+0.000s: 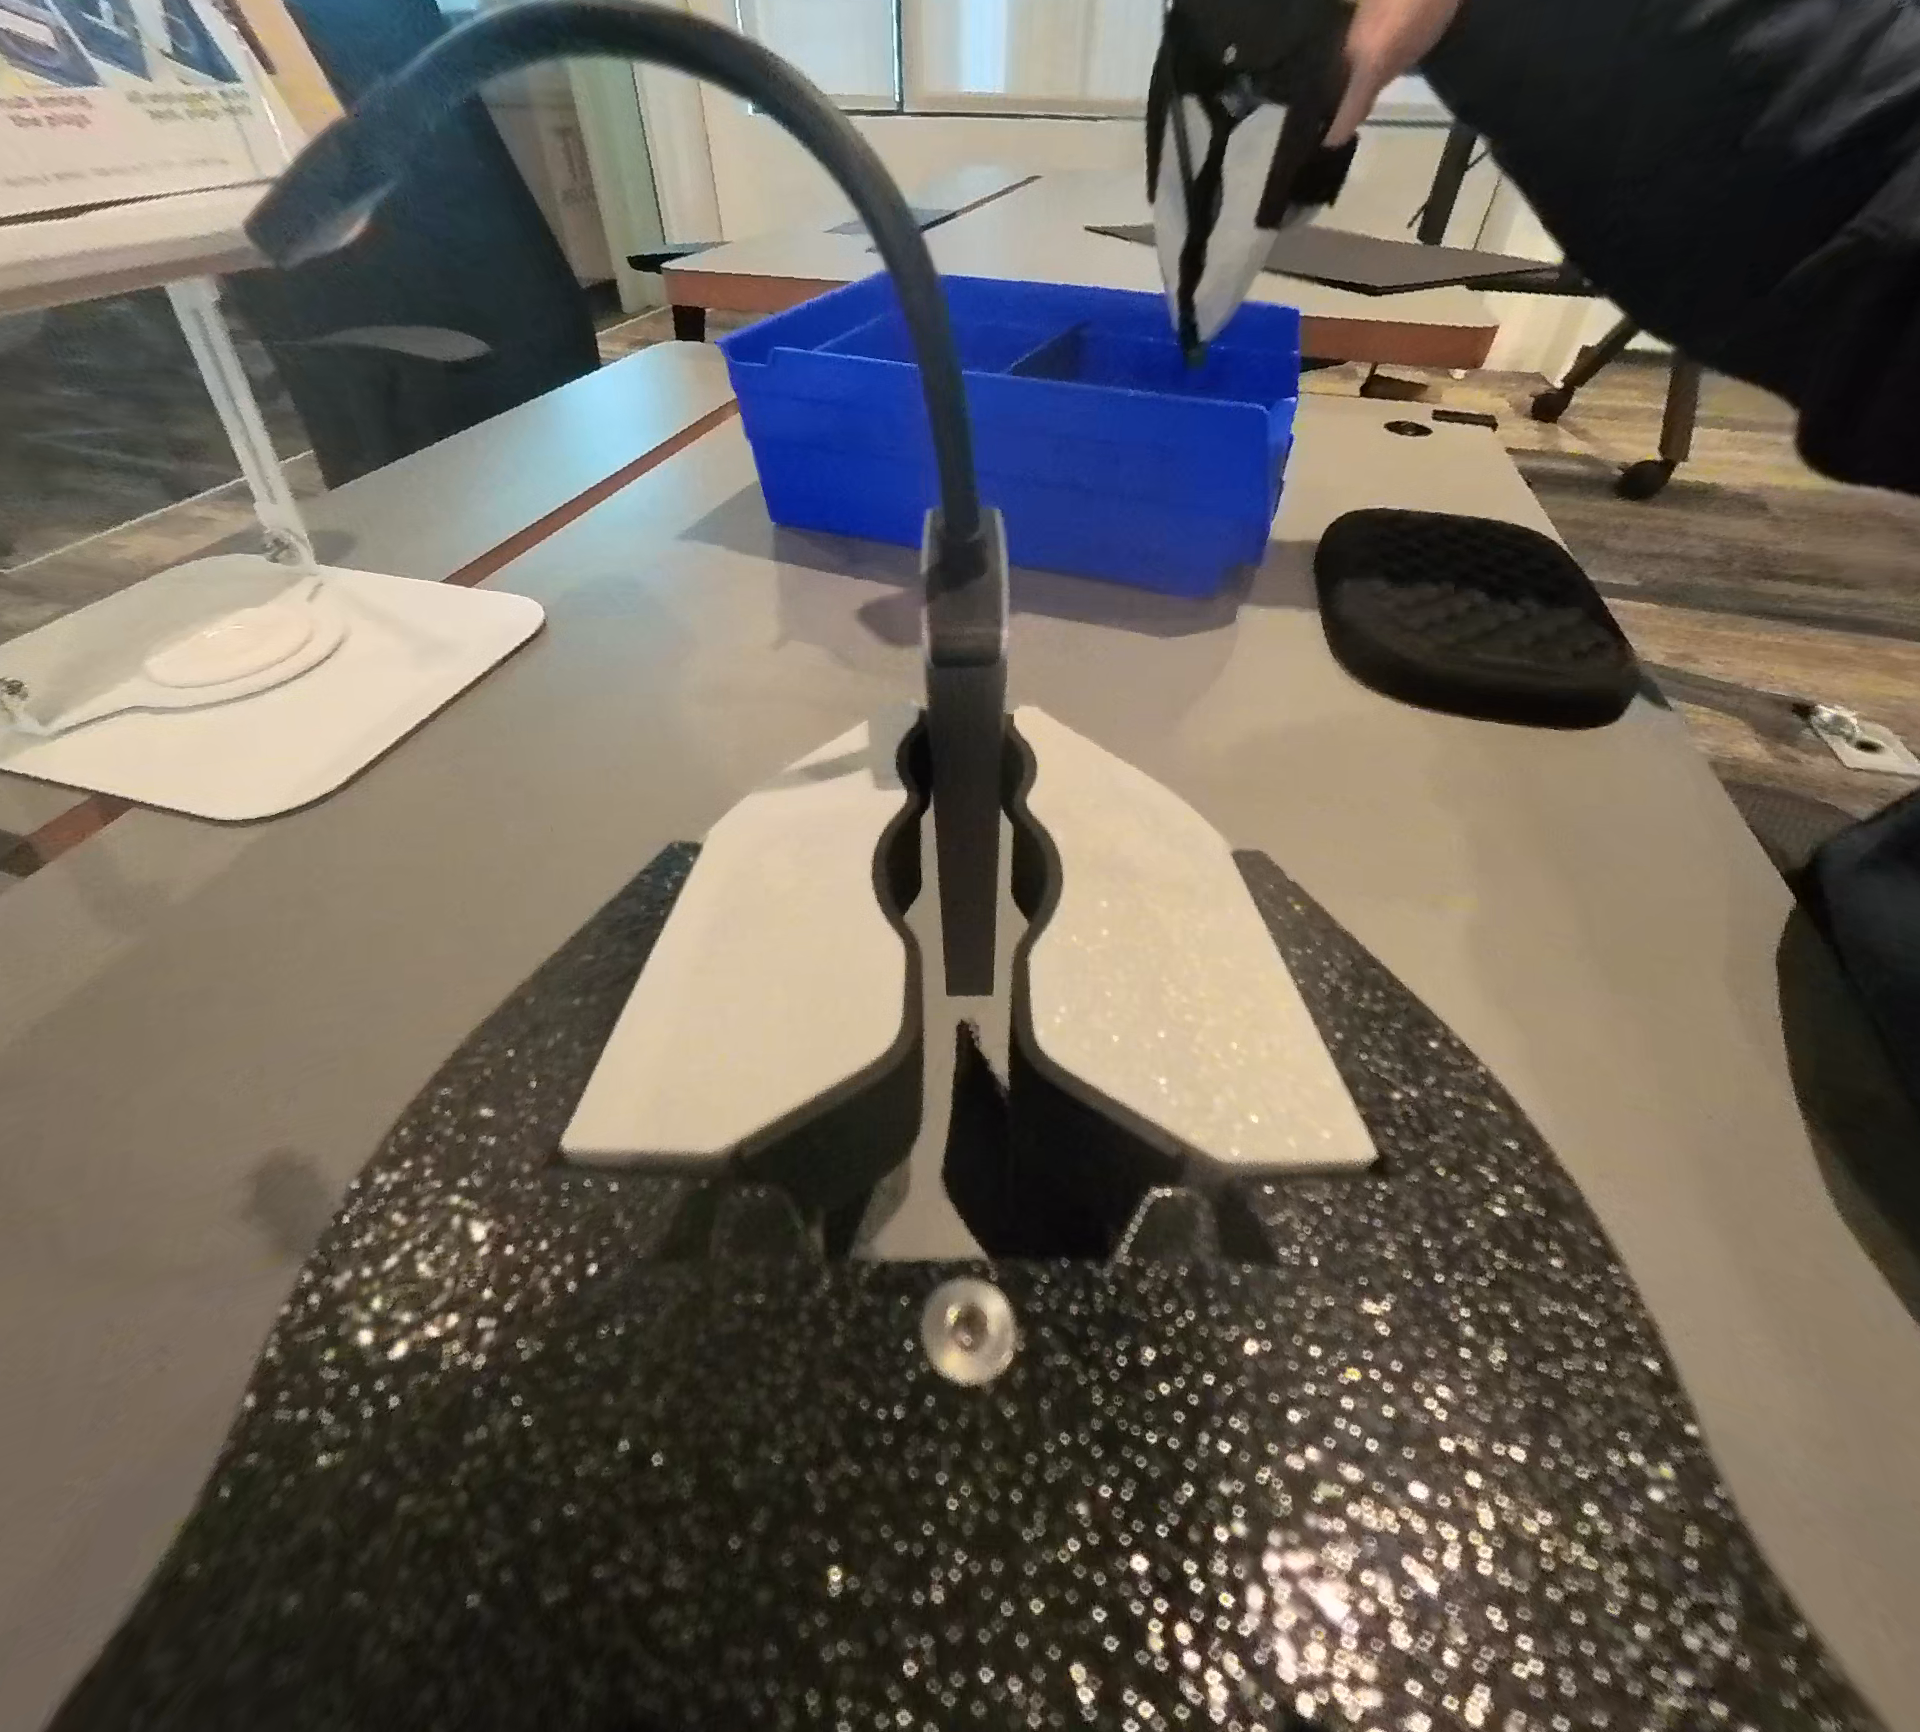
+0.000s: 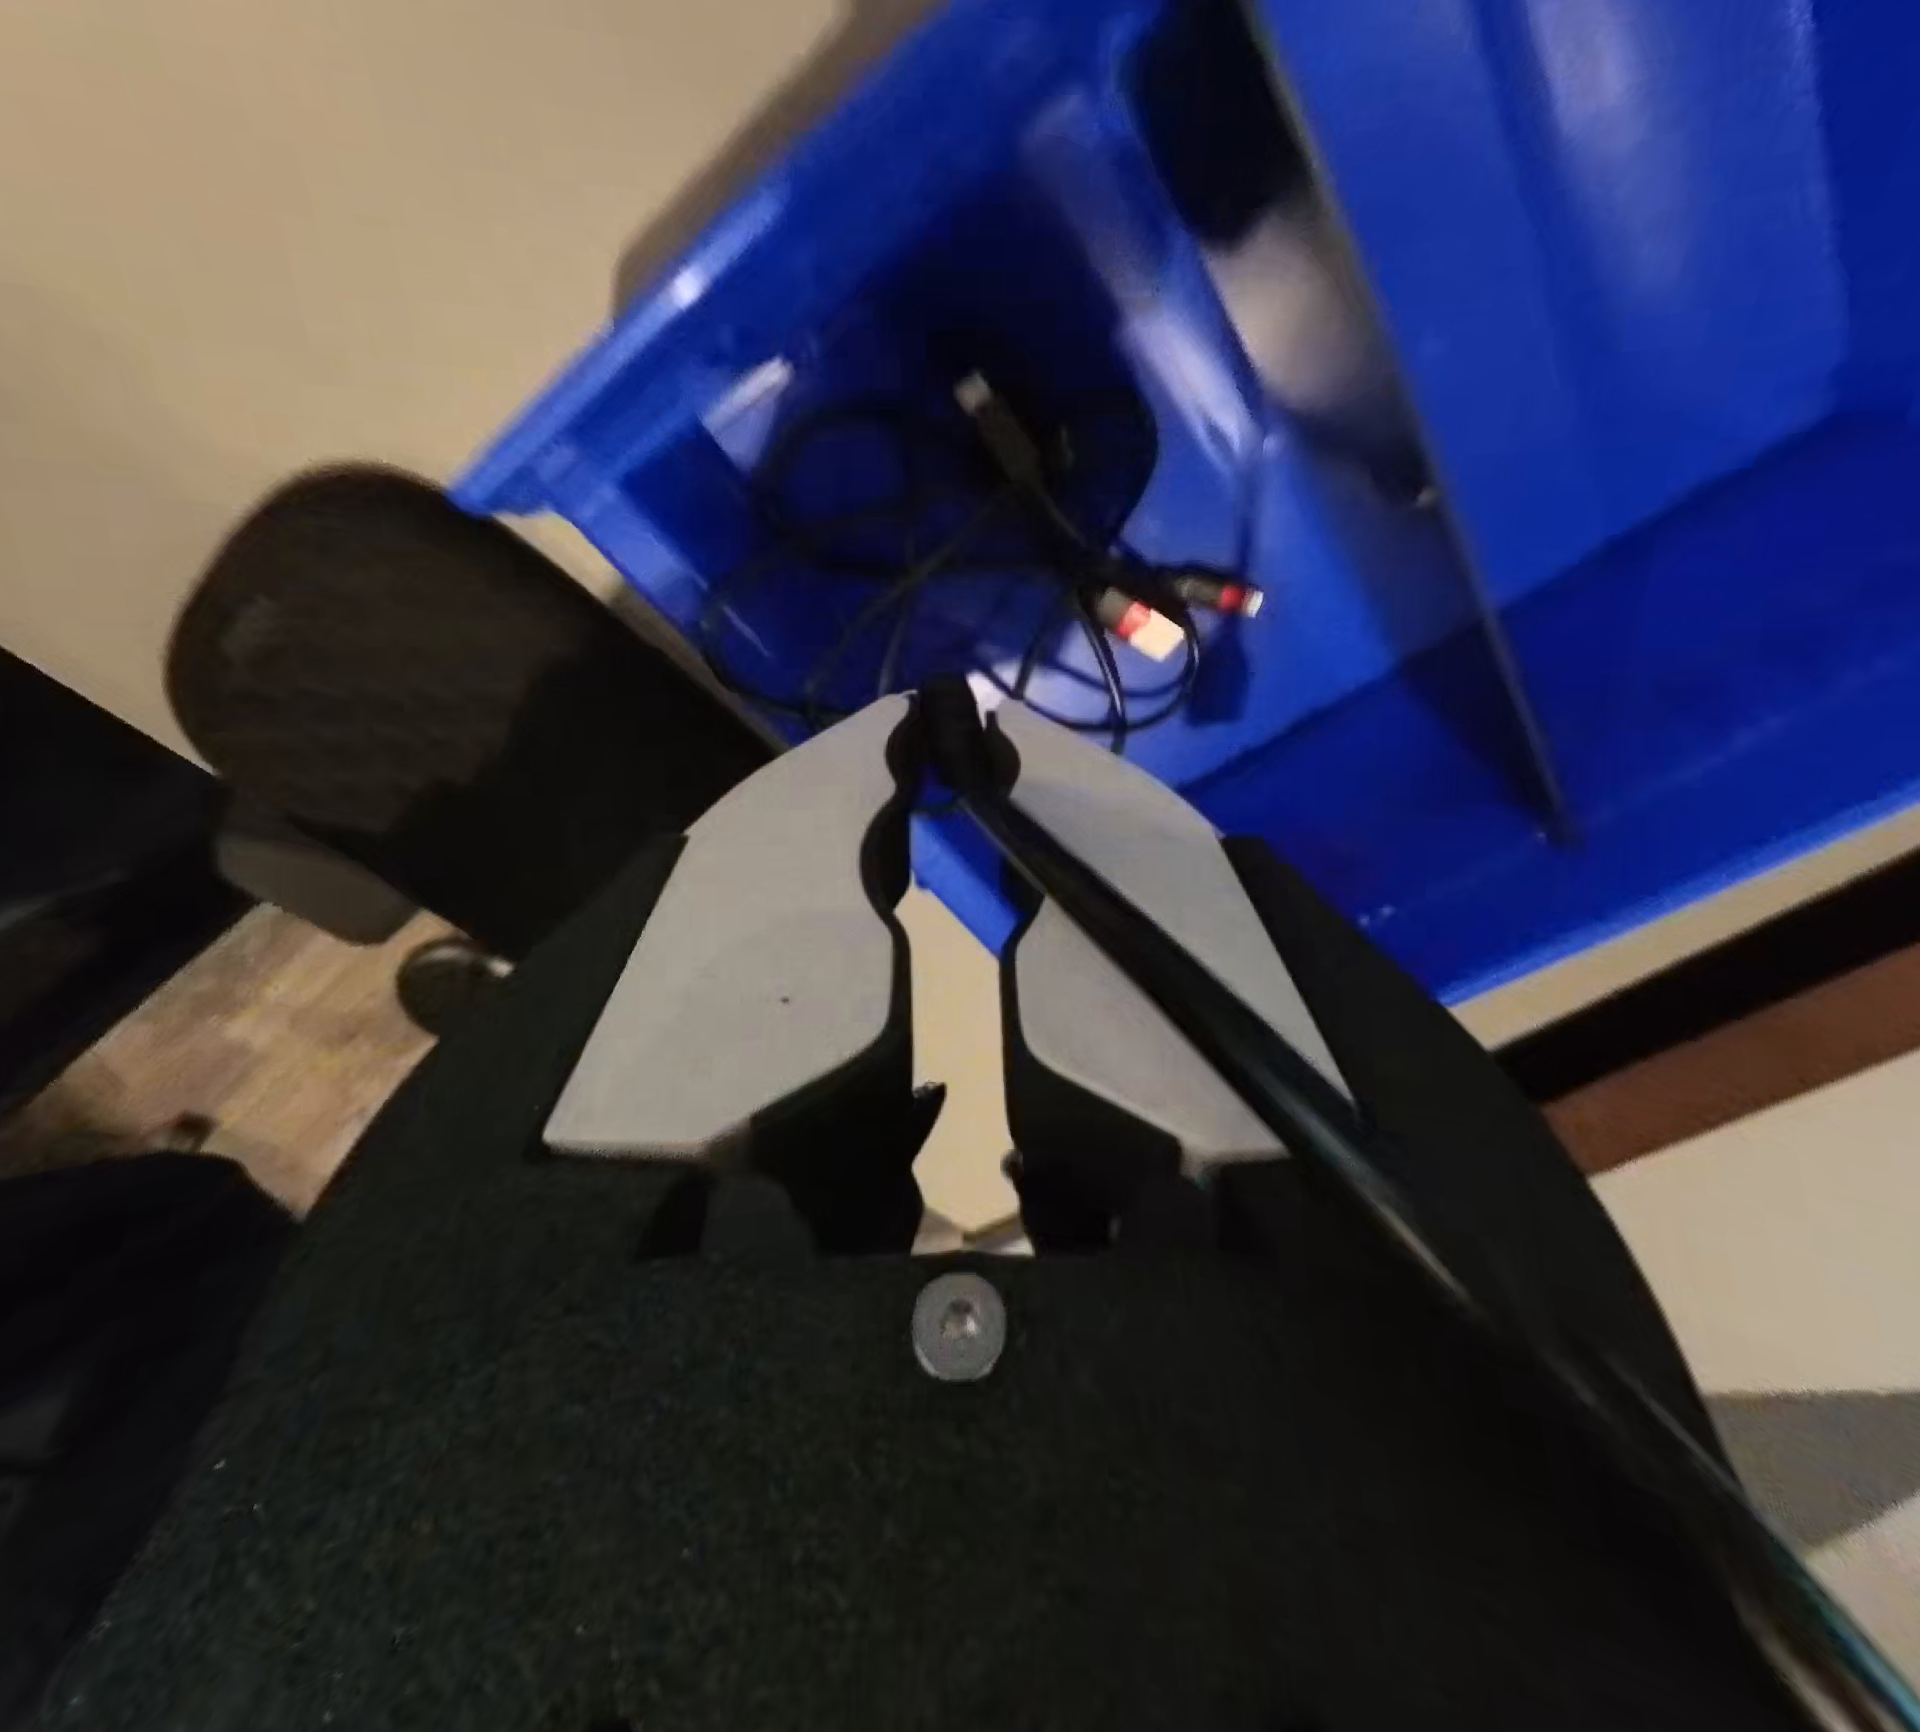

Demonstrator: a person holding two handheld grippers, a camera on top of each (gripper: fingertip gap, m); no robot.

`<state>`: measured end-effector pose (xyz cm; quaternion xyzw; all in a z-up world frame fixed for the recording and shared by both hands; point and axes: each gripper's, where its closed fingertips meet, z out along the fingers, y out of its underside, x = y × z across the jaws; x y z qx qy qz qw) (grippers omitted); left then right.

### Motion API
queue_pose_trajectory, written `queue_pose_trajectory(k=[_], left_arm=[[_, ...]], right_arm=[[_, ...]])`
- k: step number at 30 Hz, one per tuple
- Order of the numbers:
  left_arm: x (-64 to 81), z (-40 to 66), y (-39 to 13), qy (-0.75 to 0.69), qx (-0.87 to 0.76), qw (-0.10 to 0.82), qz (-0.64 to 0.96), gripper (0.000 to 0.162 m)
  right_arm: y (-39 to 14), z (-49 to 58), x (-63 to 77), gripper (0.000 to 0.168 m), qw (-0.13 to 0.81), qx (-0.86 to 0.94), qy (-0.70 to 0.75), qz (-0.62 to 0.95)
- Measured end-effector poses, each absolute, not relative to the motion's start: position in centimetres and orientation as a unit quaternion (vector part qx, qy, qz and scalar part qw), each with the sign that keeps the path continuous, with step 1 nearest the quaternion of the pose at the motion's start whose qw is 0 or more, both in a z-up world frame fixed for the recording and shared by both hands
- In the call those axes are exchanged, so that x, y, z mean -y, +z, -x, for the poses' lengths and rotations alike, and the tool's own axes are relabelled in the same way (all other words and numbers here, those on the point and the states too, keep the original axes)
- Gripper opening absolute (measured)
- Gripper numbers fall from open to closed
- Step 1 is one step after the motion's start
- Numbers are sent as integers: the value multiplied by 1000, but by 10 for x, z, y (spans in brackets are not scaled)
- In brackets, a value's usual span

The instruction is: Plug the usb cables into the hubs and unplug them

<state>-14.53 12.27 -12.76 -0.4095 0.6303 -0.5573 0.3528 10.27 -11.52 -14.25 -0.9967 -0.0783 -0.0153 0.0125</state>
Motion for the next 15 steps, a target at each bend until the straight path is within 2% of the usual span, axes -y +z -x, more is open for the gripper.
queue_pose_trajectory(k=[1,2,5,6,12,15], left_arm=[[-121,145,-128,-556,-633,351,408,11],[-120,145,-129,-555,-636,349,407,11],[-118,145,-132,-547,-645,347,406,11],[-117,145,-132,-545,-647,347,405,11],[-114,146,-131,-553,-647,341,400,11],[-112,145,-130,-555,-648,339,397,11]], right_arm=[[-148,-105,122,19,-9,76,-16,997],[-152,-109,127,34,-31,75,-25,996],[-160,-116,138,66,-73,81,-52,993],[-161,-118,141,70,-85,81,-59,991],[-150,-126,151,76,-104,62,-102,987],[-126,-109,127,75,-21,79,-134,988]])
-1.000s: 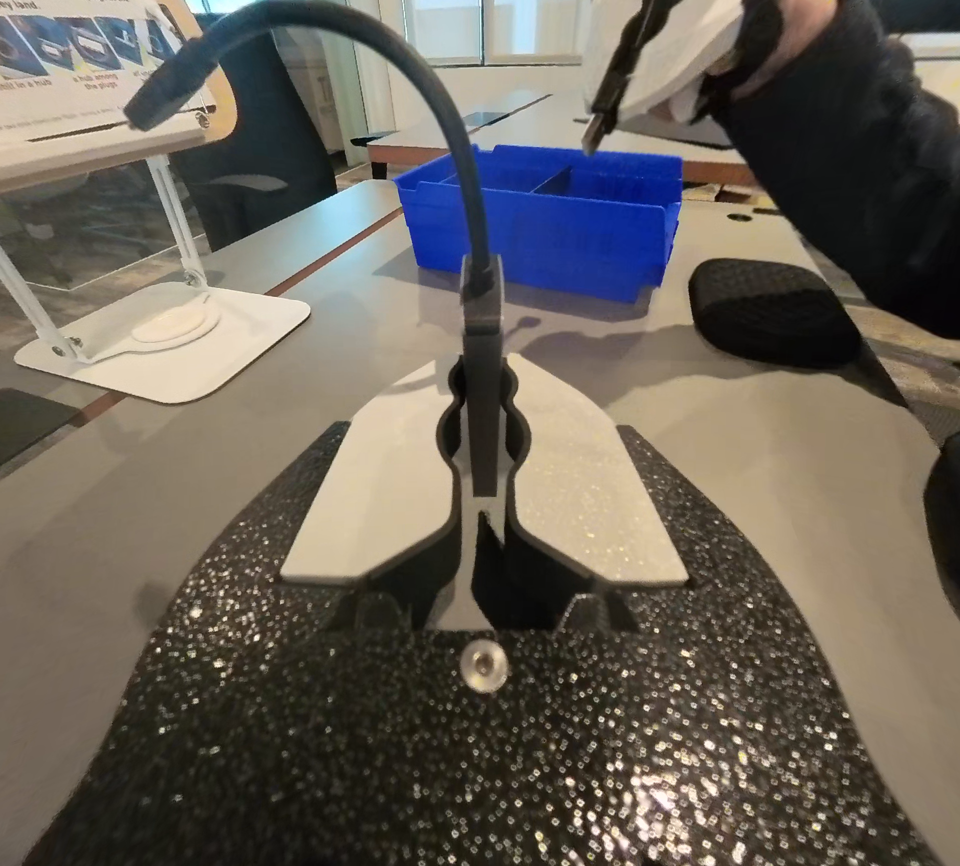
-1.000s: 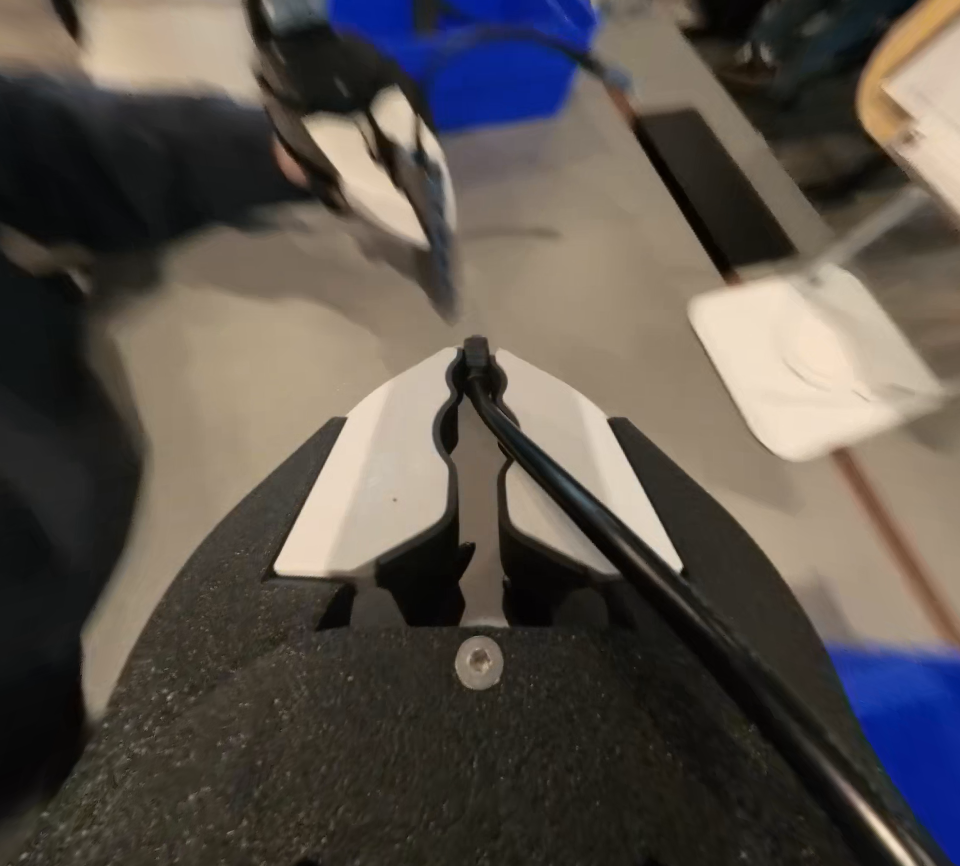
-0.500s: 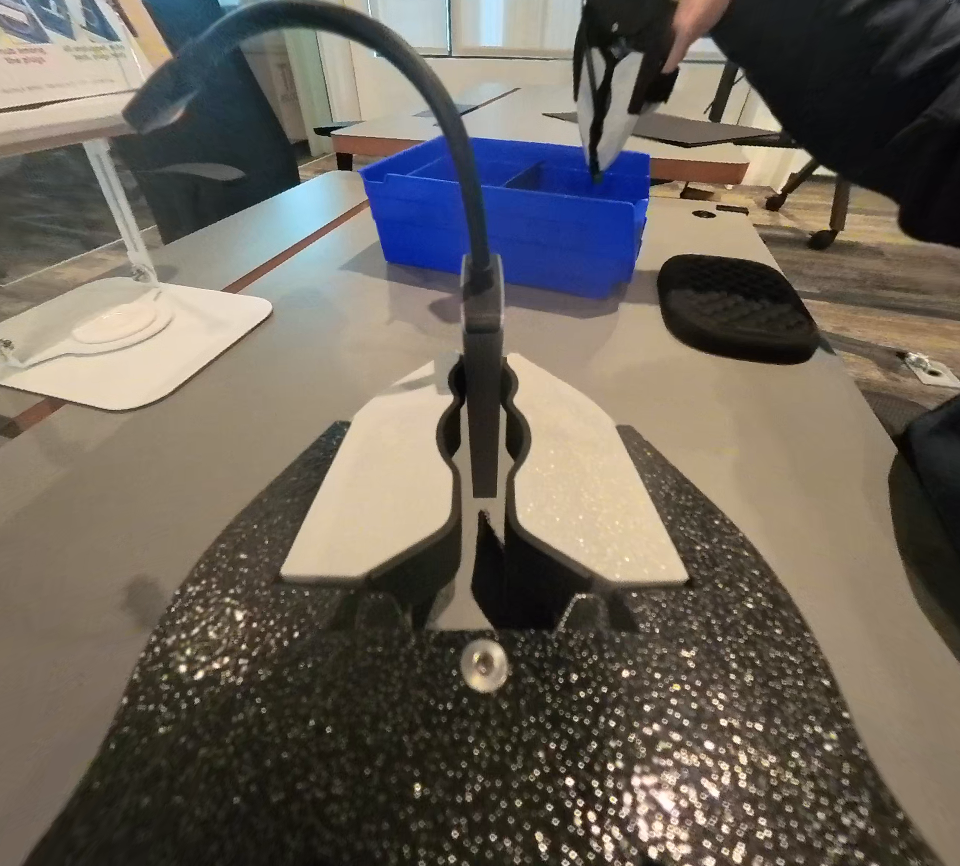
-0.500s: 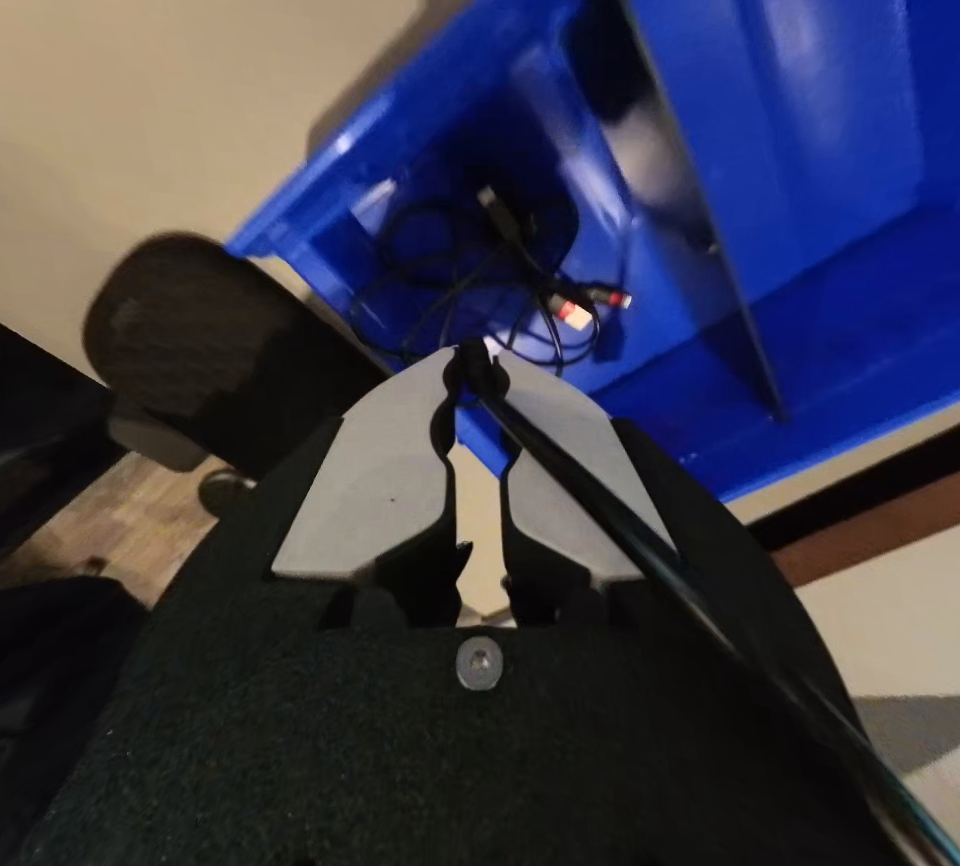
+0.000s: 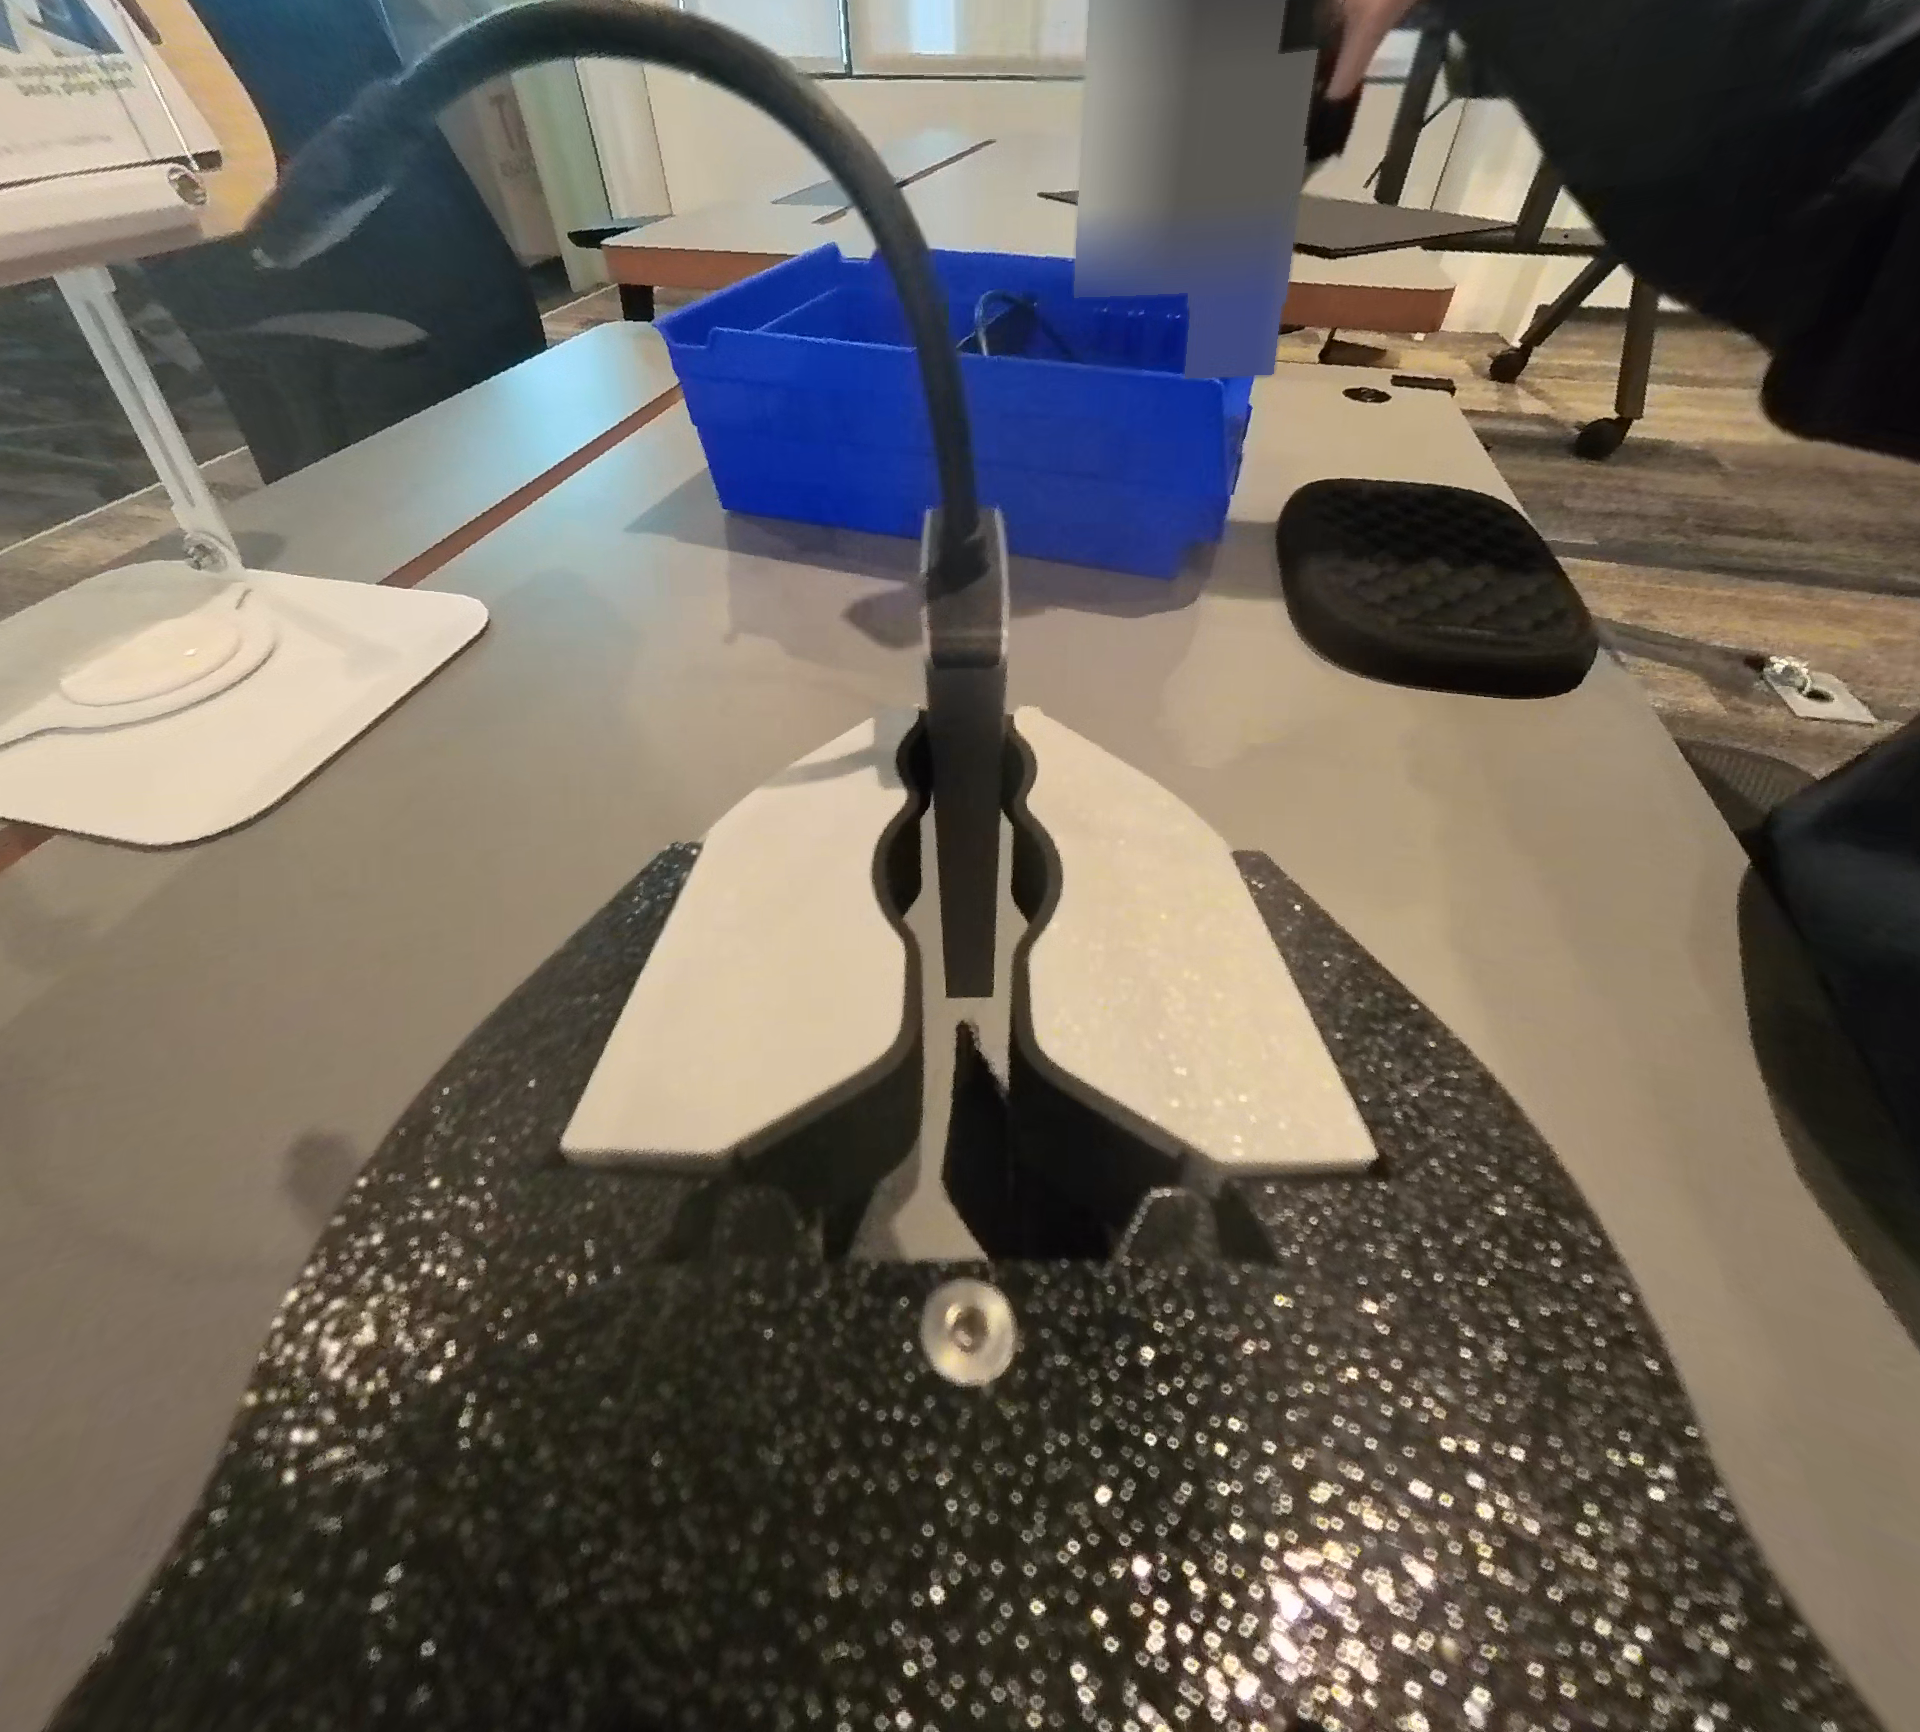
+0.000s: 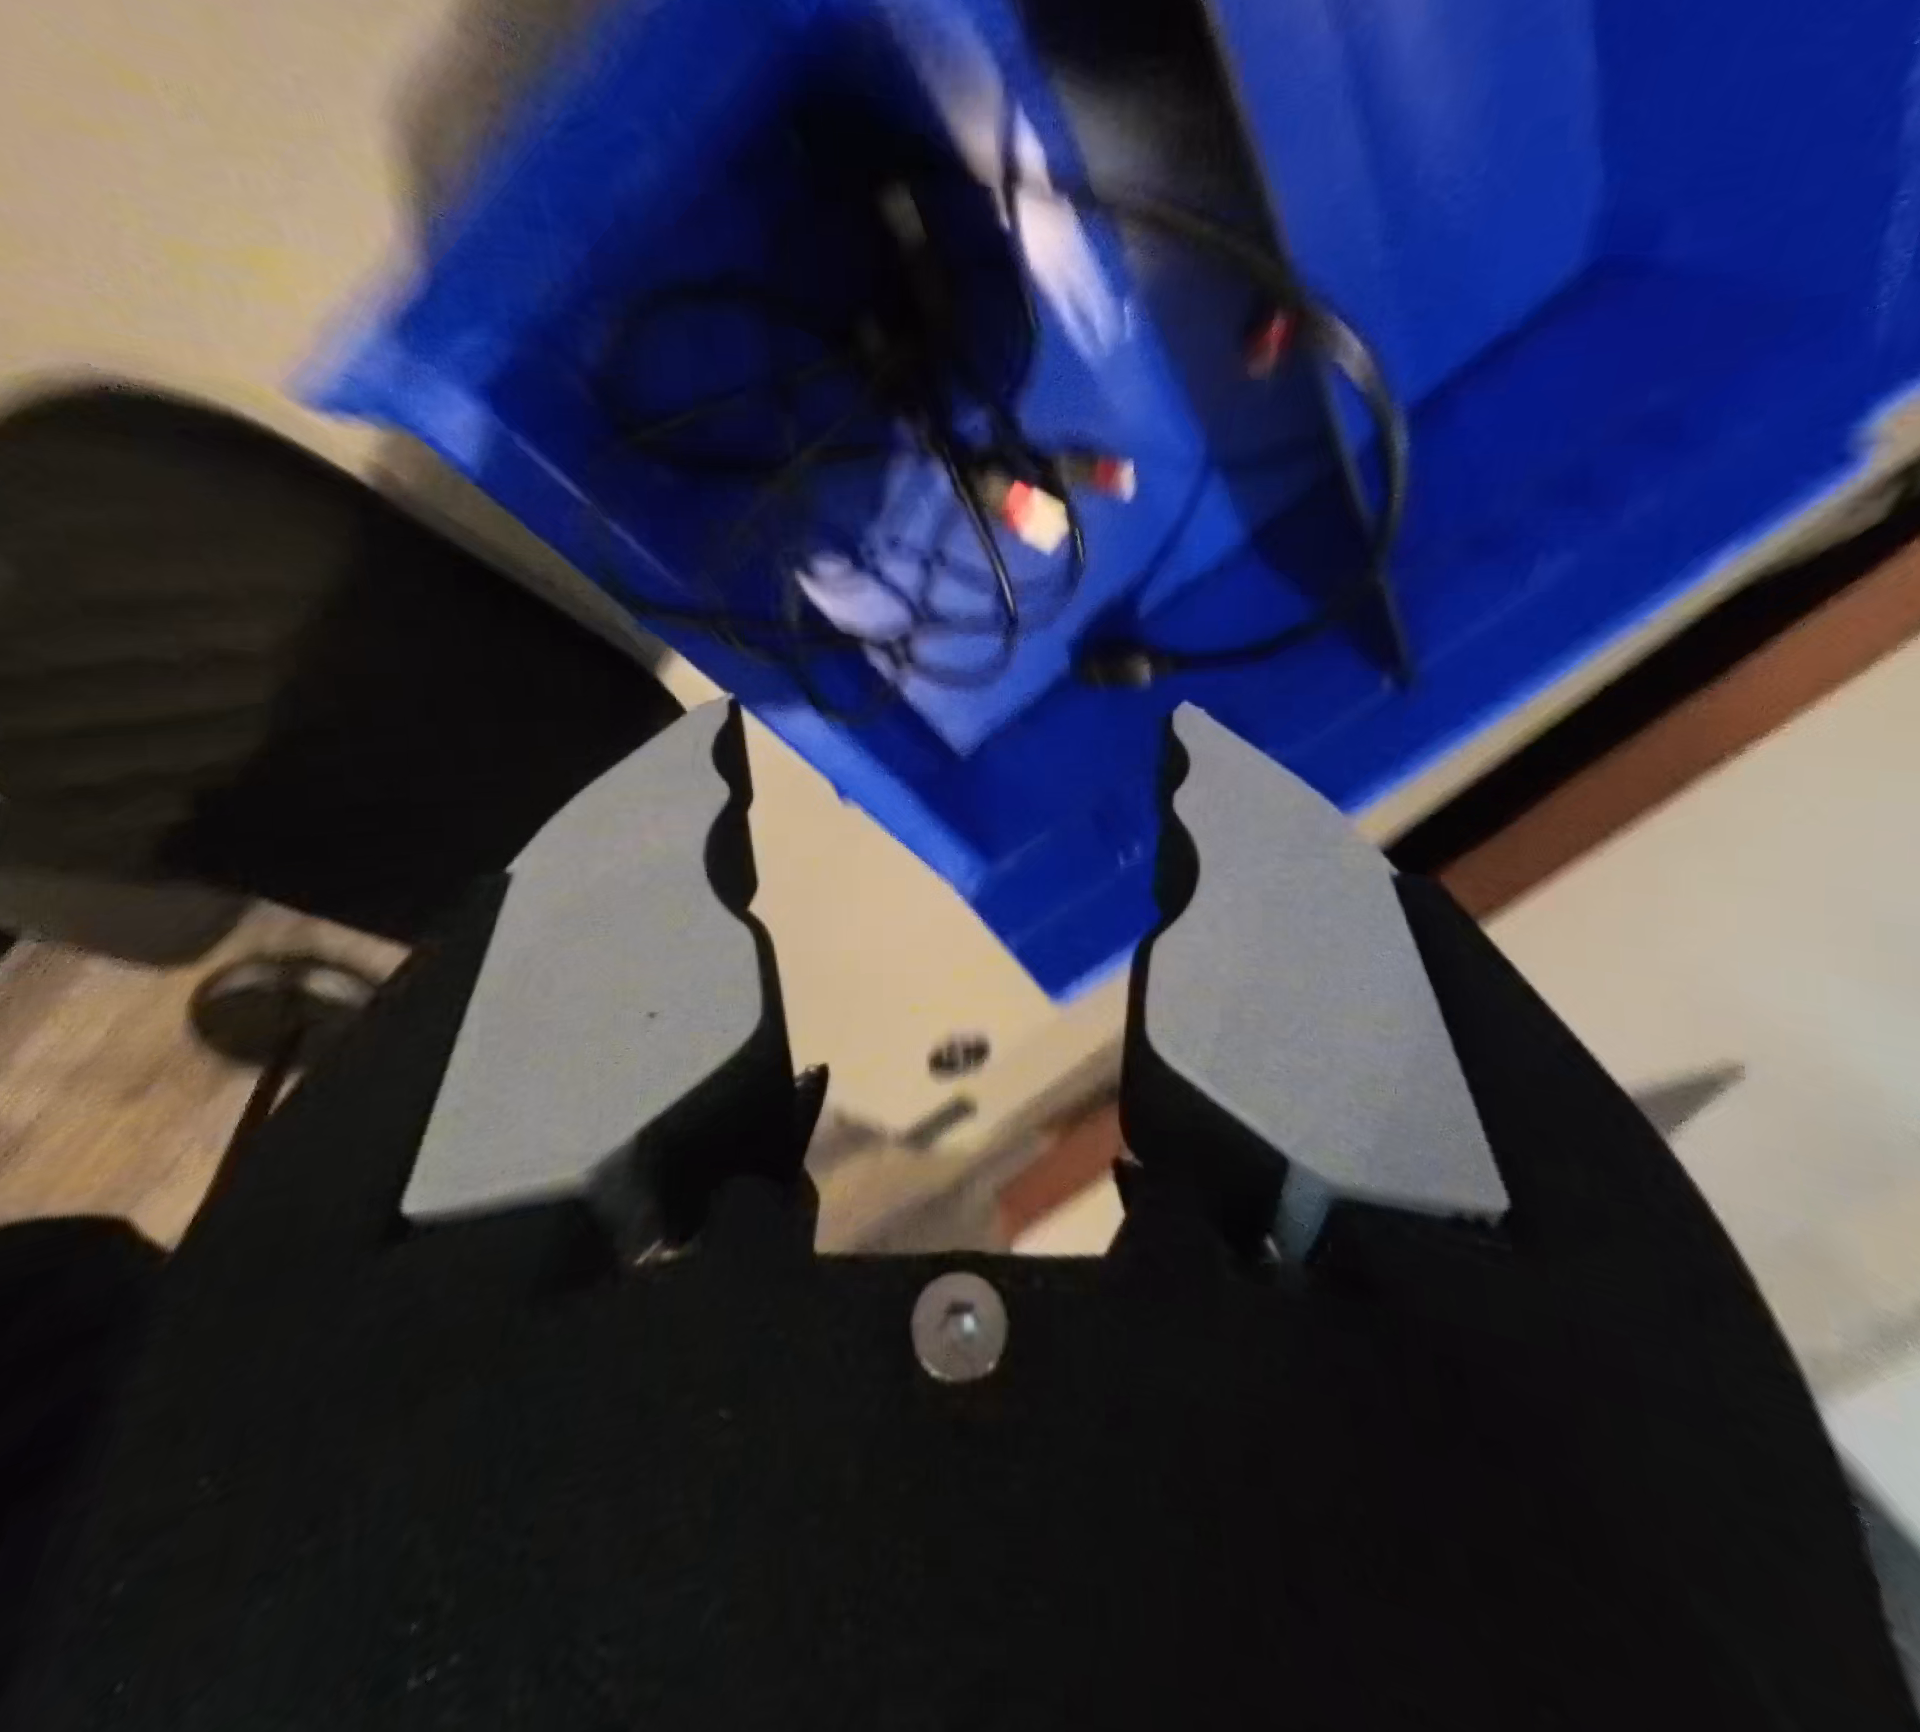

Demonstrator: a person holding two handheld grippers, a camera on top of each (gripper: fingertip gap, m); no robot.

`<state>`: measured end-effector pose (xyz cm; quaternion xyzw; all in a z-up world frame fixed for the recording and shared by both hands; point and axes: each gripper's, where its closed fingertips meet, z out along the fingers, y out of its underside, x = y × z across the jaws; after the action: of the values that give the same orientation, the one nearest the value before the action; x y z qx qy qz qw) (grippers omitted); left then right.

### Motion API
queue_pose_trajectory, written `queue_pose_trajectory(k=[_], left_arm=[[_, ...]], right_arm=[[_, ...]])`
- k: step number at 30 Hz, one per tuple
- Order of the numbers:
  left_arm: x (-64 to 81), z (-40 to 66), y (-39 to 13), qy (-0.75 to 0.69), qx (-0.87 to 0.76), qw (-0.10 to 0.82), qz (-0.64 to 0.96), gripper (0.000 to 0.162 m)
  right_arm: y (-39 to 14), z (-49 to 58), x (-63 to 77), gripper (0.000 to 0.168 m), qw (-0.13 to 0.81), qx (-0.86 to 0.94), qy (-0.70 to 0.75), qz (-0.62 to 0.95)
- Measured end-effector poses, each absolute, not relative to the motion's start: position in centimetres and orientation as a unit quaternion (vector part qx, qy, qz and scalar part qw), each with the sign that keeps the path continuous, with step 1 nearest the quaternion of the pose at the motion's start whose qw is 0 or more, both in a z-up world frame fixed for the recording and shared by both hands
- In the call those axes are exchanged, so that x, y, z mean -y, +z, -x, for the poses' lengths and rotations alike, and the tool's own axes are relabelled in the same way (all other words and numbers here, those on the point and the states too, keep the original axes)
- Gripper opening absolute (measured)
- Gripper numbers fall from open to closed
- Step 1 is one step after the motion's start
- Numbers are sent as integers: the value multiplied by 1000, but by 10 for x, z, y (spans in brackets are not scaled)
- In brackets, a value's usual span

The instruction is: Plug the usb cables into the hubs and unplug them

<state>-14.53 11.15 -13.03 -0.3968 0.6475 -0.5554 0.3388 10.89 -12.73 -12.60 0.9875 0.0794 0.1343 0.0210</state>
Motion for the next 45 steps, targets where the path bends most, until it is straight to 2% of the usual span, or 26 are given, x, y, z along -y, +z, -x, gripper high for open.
queue_pose_trajectory(k=[5,8,11,15,17,18,20,21,24,26,30,35,40,45], left_arm=[[-101,146,-125,-584,-640,329,376,11],[-93,150,-114,-622,-624,316,351,11],[-89,157,-101,-659,-603,309,326,11],[-87,166,-89,-693,-583,298,302,11],[-87,168,-87,-700,-581,294,293,11],[-86,168,-86,-701,-582,292,290,11],[-84,168,-87,-700,-585,292,289,11],[-84,168,-87,-698,-584,296,290,12],[-83,166,-87,-704,-579,285,297,17],[-86,168,-86,-710,-571,282,300,26],[-103,170,-82,-706,-556,302,317,28],[-117,169,-83,-697,-548,316,337,25],[-116,165,-93,-673,-566,323,348,22],[-114,162,-102,-655,-582,325,356,22]], right_arm=[[-86,21,15,70,-298,-274,56,-913],[-80,91,-31,70,-414,-320,-12,-852],[-93,128,-64,63,-476,-326,-43,-816],[-121,158,-85,63,-484,-334,-92,-804],[-126,168,-91,58,-497,-331,-111,-794],[-128,172,-93,52,-503,-332,-119,-789],[-129,178,-94,18,-515,-339,-122,-777],[-131,176,-96,16,-519,-330,-115,-780],[-133,163,-93,12,-512,-339,-90,-785],[-127,143,-85,12,-501,-345,-43,-793],[-92,61,-53,12,-466,-341,84,-812],[-62,-102,7,12,-312,-311,254,-861],[-95,-210,56,12,-105,-304,293,-900],[-126,-241,62,12,-54,-303,287,-907]])
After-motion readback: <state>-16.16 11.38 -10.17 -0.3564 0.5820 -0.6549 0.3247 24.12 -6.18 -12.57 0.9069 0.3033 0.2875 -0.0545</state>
